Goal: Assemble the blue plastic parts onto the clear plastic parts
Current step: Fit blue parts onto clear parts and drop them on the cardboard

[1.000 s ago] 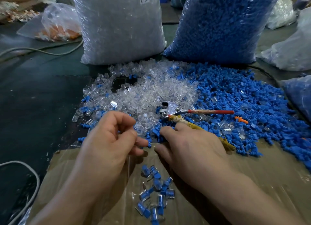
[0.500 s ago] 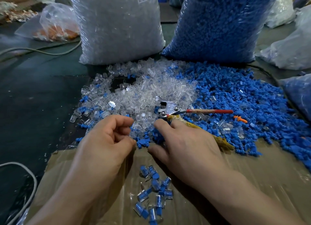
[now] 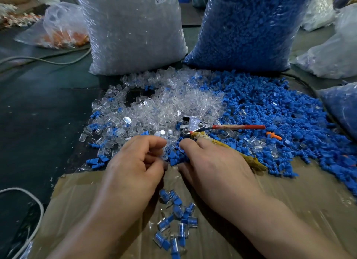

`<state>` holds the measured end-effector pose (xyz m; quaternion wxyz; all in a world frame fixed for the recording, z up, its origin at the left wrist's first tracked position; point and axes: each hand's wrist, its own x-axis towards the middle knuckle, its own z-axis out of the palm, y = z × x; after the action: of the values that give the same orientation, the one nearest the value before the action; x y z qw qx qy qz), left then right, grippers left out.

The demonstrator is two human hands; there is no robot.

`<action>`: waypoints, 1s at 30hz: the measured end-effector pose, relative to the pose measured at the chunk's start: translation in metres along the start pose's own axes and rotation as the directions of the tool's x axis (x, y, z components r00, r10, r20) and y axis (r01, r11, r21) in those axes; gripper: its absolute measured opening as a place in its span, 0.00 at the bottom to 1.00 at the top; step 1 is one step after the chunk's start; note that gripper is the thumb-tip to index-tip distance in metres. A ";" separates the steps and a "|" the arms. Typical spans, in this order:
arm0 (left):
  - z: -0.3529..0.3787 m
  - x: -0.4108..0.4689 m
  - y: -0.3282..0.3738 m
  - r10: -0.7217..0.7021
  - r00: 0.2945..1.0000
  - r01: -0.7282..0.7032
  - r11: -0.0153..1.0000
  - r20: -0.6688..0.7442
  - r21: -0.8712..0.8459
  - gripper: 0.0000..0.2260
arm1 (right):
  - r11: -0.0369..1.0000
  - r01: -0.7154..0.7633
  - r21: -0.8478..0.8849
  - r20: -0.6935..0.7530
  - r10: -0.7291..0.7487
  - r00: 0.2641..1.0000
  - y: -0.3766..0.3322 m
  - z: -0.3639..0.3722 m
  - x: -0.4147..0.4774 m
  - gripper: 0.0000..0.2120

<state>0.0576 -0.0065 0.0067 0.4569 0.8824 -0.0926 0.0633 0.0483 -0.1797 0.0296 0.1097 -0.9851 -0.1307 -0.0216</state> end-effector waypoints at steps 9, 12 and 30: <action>-0.005 -0.004 -0.009 -0.142 0.989 0.121 0.944 -0.049 -0.306 0.17 | 0.999 -0.036 0.003 0.068 0.036 0.997 0.007 -0.009 -0.017 0.07; -0.005 -0.004 -0.013 -0.149 0.988 0.130 0.930 -0.029 -0.345 0.17 | 0.994 -0.056 0.090 0.066 0.050 0.997 0.014 -0.013 -0.017 0.05; 0.003 -0.006 0.012 -0.195 0.975 0.219 0.808 0.103 -0.546 0.16 | 0.824 0.223 0.521 -0.303 -0.067 0.951 0.000 -0.001 -0.010 0.05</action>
<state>0.0493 -0.0148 0.0132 0.6950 0.7179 -0.0199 -0.0349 0.0383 -0.1824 0.0298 0.4021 -0.8866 -0.1903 -0.1262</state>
